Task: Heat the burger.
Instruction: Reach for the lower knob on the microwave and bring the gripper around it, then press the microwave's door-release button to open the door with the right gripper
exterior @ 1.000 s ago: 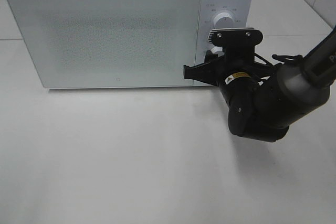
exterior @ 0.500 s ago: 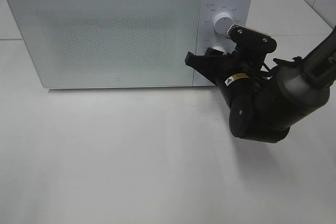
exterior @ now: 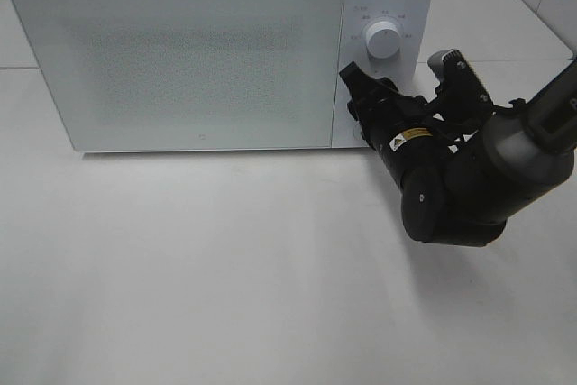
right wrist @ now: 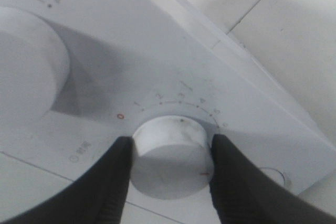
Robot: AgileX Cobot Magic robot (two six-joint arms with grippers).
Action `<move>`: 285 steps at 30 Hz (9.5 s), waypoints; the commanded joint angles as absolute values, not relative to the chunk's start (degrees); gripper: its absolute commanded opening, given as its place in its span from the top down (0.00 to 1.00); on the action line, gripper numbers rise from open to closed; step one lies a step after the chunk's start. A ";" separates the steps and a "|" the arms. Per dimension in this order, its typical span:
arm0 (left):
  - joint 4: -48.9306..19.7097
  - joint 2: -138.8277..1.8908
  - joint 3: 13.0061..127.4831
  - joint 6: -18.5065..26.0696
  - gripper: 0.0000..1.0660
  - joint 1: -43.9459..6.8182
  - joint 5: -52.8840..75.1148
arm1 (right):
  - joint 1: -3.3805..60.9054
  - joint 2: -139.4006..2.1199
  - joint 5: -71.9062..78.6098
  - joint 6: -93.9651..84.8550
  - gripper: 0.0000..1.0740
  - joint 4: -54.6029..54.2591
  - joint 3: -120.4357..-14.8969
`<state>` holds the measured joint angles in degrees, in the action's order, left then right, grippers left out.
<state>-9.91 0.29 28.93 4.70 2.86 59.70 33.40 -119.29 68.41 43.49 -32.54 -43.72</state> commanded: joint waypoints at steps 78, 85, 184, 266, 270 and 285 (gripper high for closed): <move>-10.37 1.72 28.82 4.41 0.06 2.86 59.13 | 33.58 -118.77 77.75 81.30 0.34 -39.99 -43.43; -10.37 1.72 28.82 4.41 0.06 2.86 59.13 | 33.69 -117.86 76.38 81.30 0.33 -36.67 -42.46; -10.37 1.72 28.82 4.41 0.06 2.86 59.13 | 16.27 -21.72 -59.30 10.26 0.34 3.55 -35.81; -10.37 1.43 28.82 4.41 0.06 2.86 59.13 | 8.94 -7.22 -51.05 9.40 0.34 0.80 -30.77; -10.37 1.43 28.82 4.41 0.06 2.86 59.13 | 8.94 -9.57 -47.44 9.40 0.34 0.97 -30.31; -10.37 1.43 28.82 4.41 0.06 2.86 59.13 | 9.05 -22.98 -32.54 9.40 0.34 0.92 -29.39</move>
